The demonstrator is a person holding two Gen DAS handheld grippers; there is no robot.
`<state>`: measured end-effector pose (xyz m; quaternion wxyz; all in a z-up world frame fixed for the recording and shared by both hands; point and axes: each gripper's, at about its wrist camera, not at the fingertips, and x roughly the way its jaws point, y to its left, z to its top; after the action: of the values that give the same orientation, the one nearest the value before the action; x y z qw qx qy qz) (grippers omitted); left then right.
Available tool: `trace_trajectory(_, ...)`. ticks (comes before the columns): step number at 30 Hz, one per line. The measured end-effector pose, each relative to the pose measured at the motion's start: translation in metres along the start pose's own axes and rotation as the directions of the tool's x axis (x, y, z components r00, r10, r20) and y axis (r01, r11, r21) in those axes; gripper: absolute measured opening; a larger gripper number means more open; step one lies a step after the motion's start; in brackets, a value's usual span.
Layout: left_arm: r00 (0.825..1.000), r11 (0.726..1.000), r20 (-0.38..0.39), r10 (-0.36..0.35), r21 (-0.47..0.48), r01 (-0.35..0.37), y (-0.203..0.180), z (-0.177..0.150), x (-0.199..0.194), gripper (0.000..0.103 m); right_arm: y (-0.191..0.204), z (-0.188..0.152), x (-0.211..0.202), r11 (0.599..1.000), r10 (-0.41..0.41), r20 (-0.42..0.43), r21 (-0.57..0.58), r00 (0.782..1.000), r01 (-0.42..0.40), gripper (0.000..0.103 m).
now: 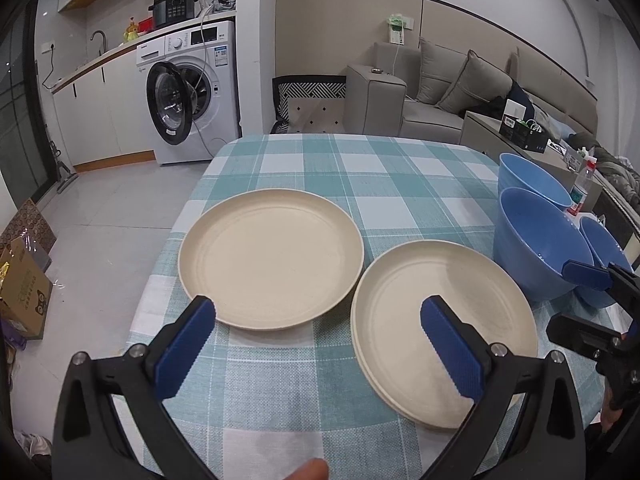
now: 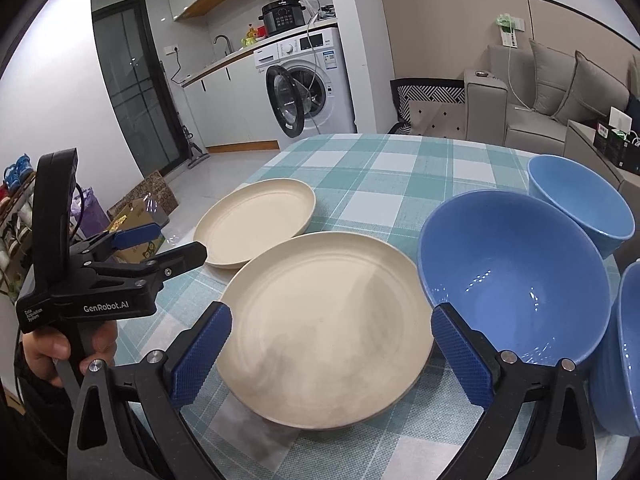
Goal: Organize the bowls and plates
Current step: 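Move the left tool toward one cream plate while the right tool approaches the other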
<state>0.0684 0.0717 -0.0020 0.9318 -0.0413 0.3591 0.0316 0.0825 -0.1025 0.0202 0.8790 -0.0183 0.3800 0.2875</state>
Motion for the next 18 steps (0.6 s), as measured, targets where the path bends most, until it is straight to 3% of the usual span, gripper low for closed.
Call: trace_trajectory(18,0.998,0.997,0.034,0.045,-0.059,-0.043,0.030,0.015,-0.007,0.103,0.001,0.036,-0.002,0.999,-0.038,0.015,-0.020,0.999,0.038,0.102)
